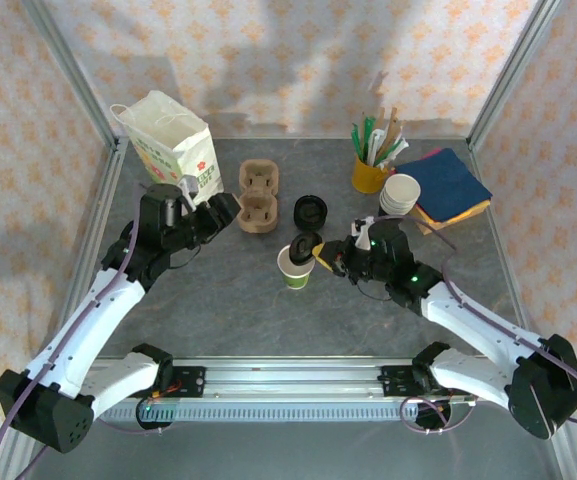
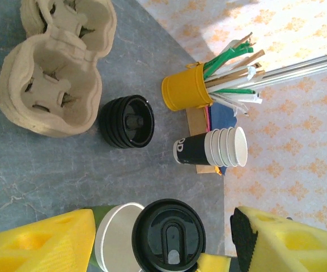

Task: Pack the takeout coffee

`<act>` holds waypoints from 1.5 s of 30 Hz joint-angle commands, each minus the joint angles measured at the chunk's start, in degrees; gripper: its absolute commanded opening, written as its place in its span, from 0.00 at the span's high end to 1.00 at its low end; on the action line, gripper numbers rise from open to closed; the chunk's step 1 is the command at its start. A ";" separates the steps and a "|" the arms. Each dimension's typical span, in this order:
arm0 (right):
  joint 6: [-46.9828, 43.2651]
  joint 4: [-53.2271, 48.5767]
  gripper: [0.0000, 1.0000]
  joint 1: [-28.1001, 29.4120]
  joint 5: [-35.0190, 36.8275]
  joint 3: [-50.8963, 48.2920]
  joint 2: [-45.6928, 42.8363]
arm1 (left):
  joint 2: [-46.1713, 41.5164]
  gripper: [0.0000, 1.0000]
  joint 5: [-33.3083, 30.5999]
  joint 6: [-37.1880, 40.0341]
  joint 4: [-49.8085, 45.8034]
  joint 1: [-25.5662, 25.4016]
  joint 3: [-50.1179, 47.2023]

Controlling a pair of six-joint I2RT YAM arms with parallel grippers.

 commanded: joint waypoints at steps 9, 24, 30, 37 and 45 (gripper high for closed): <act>0.39 3.89 1.00 -0.22 -0.81 -2.51 0.24 | 0.47 0.34 0.41 -1.16 1.68 -0.72 -0.52; -3.04 0.55 0.94 -0.27 -2.62 -1.26 3.46 | 0.56 0.34 0.59 -0.64 0.10 -0.72 -1.54; -3.55 -0.05 0.85 -0.27 -2.42 -0.75 4.45 | 0.23 0.34 0.41 -0.52 -0.18 -0.72 -1.80; -4.54 -1.84 0.80 -0.27 -1.59 -0.23 5.59 | 0.91 0.35 0.33 -0.26 -1.28 -0.75 -1.52; -5.26 -2.04 0.77 -0.27 -1.31 0.34 6.92 | 1.63 0.35 0.50 0.23 -1.58 -0.81 -1.06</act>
